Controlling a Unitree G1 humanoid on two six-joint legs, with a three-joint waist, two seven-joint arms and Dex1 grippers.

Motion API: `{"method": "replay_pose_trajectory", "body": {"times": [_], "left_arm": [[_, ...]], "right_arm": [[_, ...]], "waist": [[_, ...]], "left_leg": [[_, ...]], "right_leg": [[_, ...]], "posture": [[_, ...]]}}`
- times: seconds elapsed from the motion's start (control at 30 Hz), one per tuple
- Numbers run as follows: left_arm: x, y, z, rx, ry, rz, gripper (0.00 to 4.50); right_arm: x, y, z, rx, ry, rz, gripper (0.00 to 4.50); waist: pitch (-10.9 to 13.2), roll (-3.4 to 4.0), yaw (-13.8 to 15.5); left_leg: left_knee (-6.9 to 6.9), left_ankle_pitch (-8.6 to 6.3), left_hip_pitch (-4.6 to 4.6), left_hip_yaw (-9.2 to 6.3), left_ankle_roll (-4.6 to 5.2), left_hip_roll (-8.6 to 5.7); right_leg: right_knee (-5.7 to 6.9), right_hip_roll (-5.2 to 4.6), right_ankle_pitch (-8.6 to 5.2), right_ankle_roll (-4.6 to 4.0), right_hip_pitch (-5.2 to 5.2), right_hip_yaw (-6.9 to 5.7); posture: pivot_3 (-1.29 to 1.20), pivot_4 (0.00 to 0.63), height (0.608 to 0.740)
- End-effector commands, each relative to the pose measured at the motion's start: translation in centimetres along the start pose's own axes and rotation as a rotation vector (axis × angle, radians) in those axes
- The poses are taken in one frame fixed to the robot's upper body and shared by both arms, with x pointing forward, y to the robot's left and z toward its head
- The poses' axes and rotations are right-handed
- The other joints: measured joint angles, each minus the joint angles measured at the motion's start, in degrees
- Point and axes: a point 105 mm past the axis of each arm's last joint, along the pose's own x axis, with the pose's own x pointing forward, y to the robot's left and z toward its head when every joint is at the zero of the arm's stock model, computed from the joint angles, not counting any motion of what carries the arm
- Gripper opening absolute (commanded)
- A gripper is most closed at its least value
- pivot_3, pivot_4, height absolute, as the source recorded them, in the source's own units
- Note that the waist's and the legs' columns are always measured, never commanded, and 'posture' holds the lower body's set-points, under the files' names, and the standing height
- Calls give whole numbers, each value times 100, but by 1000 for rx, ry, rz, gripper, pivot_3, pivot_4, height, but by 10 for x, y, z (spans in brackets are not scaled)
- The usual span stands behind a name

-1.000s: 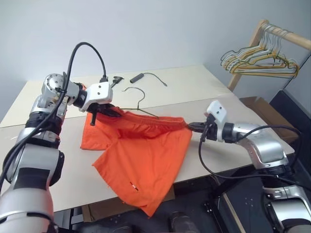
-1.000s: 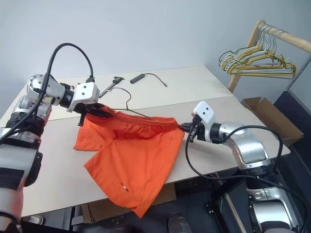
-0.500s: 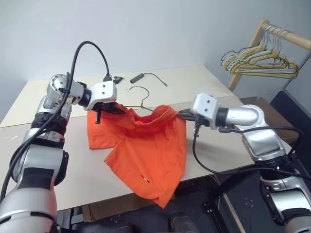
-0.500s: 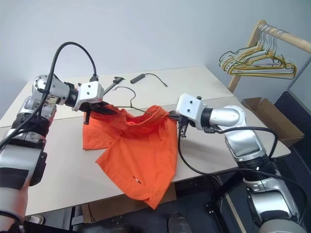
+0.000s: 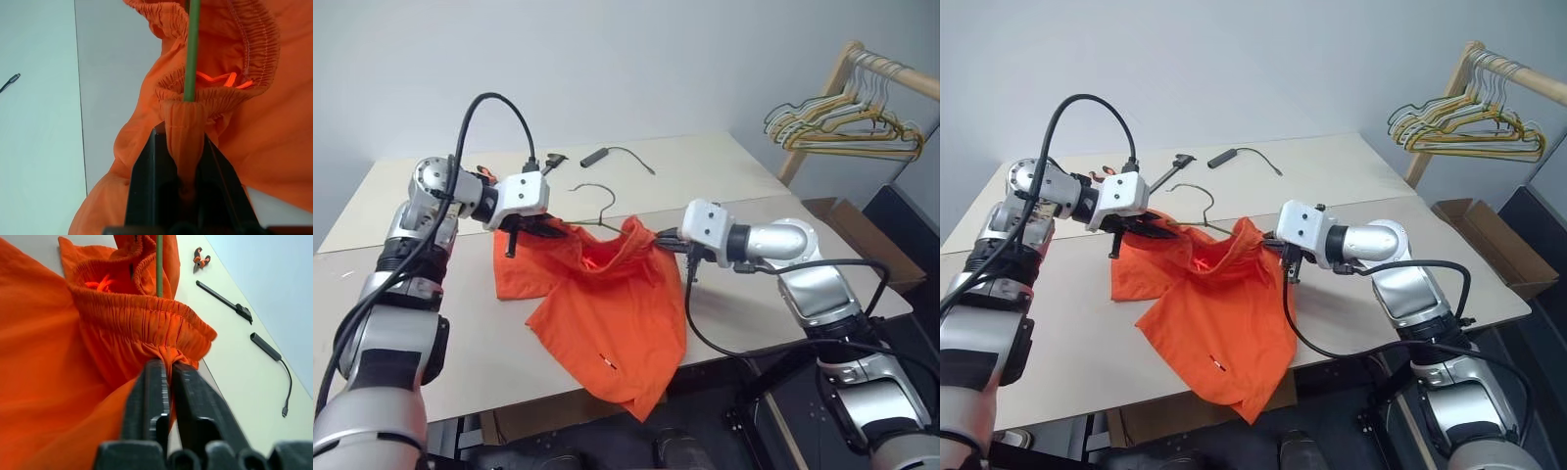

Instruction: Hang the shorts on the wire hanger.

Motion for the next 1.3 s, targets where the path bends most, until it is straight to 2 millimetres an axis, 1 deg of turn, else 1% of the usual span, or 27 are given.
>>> {"method": "replay_pose_trajectory", "body": {"times": [0.03, 0.07, 0.13, 0.23, 0.43, 0.53, 0.77, 0.83, 0.9, 0.93, 0.97, 1.0, 1.03, 1.07, 1.1, 1.23, 1.3], "left_arm": [[-8, 5, 14, 34, -51, 20, 0], [-8, 4, 15, 33, -55, 17, 0], [-7, 3, 15, 30, -58, 15, 0], [-6, 3, 14, 27, -55, 15, 0], [-5, 3, 19, 49, -75, -4, 0], [-4, 2, 24, 61, -97, -14, 0], [-6, 0, 26, 71, -132, -31, 0], [-7, -1, 27, 79, -148, -35, 0], [-8, -1, 26, 74, -159, -27, 0], [-8, 0, 27, 65, -169, -20, 347], [-8, 1, 26, 60, -169, -15, 714], [-8, 1, 25, 56, -163, -15, 941], [-7, 0, 24, 60, -156, -15, 1223], [-7, 0, 22, 62, -151, -12, 1540], [-6, 0, 22, 56, -155, -14, 1804], [-5, -1, 22, 51, -163, -20, 3137], [-3, 3, 20, 48, -148, 12, 3820]], "right_arm": [[-2, -17, -1, 84, -16, -72, 1963], [-3, -18, -6, 101, -8, -80, 2266], [-5, -18, -11, 144, -15, -83, 2266], [-6, -16, -13, 181, -31, -85, 2266], [-8, -3, -9, 247, -99, -2, 2266], [-7, 0, -10, 275, -94, 35, 2266], [-3, 4, -15, 303, -64, 72, 2266], [-3, 5, -16, 307, -65, 70, 1906], [-4, 6, -17, 308, -63, 70, 1445], [-4, 6, -17, 307, -60, 70, 1048], [-4, 6, -19, 304, -54, 67, 766], [-4, 6, -20, 303, -50, 65, 413], [-5, 6, -20, 300, -49, 63, 148], [-5, 6, -20, 303, -50, 59, 0], [-6, 5, -19, 304, -56, 59, 0], [-7, 3, -18, 303, -61, 50, 0], [-7, 2, -18, 306, -58, 45, 0]], "waist": [[0, 0, -1], [0, 0, -1], [0, 0, 1], [0, 0, 0], [0, 0, -5], [0, 0, -11], [0, 0, -12], [0, 0, -9], [0, 0, -7], [0, 0, -7], [0, 0, -6], [0, 0, -7], [0, 0, -10], [0, 0, -11], [0, 0, -9], [0, 0, -10], [0, 0, -9]], "left_leg": [[0, 0, 1, 1, 0, 0], [0, 0, 1, 1, 0, 0], [0, 0, 1, 1, 0, 0], [-1, 0, 0, -1, 0, 0], [1, 0, 1, -1, 0, 0], [2, 0, 2, -1, 0, 0], [1, 0, 1, -1, 0, 0], [1, 0, 1, -1, 0, 0], [2, 0, 1, -1, 0, 1], [2, 0, 2, -1, 0, 0], [2, 0, 1, -1, 0, 0], [2, 0, 1, -1, 0, 1], [2, 0, 2, -1, 0, 1], [2, 0, 2, -1, 0, 1], [2, 0, 2, -1, 0, 1], [2, 0, 1, -1, 0, 0], [2, 0, 1, -1, 0, 0]], "right_leg": [[0, 0, 0, 0, 1, 0], [0, 0, 0, 0, 1, 0], [1, 0, 0, 0, 1, 0], [2, 0, 0, 0, 1, -1], [0, 0, 0, 0, 2, -1], [1, 0, 0, 0, 4, -1], [0, 0, 0, 0, 2, -1], [0, 0, 0, 0, 2, -1], [0, 0, 0, 0, 2, -1], [0, 0, 0, 0, 3, -1], [0, 0, 0, 0, 2, -1], [0, 0, 0, 0, 2, -1], [0, 0, 0, 0, 2, -1], [0, 0, 0, 0, 3, -1], [0, 0, 0, 0, 3, -1], [1, 0, 0, 0, 2, -1], [1, 0, 0, 0, 2, -1]], "posture": [[-84, 0, 740], [-85, 0, 740], [-86, 0, 740], [-89, 0, 740], [-94, 0, 740], [-94, 0, 740], [-93, 0, 740], [-90, 0, 740], [-90, 0, 740], [-91, 0, 740], [-91, 0, 740], [-92, 0, 740], [-92, 0, 740], [-92, 0, 740], [-95, 0, 740], [-97, 0, 740], [-98, 0, 740]]}}
